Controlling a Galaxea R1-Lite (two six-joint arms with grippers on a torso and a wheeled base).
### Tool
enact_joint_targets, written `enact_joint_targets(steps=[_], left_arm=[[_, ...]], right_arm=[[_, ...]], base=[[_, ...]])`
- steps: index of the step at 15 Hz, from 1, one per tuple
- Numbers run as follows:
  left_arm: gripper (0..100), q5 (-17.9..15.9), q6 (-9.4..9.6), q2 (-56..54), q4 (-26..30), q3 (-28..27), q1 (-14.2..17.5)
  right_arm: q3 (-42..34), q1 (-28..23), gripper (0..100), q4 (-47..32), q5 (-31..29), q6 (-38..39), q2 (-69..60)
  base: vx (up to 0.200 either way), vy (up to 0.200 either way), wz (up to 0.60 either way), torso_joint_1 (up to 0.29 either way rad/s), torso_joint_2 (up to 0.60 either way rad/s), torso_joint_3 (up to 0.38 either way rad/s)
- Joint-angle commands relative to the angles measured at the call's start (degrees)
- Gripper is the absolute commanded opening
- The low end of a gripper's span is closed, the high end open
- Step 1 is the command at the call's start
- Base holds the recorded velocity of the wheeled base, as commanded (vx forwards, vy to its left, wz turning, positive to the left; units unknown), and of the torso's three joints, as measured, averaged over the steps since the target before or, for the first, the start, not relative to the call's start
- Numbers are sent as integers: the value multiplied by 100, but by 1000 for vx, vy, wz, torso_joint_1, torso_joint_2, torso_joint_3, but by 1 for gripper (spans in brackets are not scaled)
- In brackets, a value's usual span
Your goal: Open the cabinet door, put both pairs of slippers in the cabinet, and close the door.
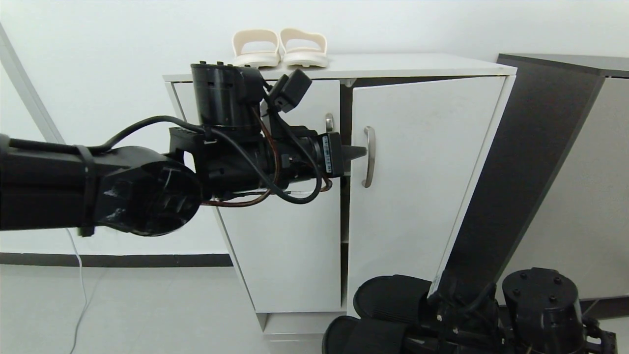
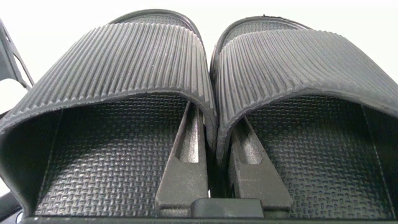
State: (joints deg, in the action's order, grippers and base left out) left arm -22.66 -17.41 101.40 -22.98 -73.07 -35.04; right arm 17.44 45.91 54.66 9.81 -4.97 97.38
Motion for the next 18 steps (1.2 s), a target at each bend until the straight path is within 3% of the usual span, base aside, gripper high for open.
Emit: enact_joint_targets(steps=[1, 6, 10, 18], left_arm=[[0, -1, 1, -481, -5, 346, -12], [0, -37, -17, -455, -5, 390, 234], [0, -37, -43, 125, -225, -49, 577], [0, -1, -61, 846, -242, -972, 445]], right_arm=[[-31, 23, 0, 1, 3, -4, -8], [-39, 67, 0, 1, -6, -4, -17], [-39, 94, 0, 9, -6, -12, -17], [-57, 146, 0, 1, -15, -12, 9]], base=[[0, 0, 0, 0, 0, 0], [0, 0, 0, 0, 0, 0], [0, 0, 0, 0, 0, 0], [0, 0, 0, 0, 0, 0]])
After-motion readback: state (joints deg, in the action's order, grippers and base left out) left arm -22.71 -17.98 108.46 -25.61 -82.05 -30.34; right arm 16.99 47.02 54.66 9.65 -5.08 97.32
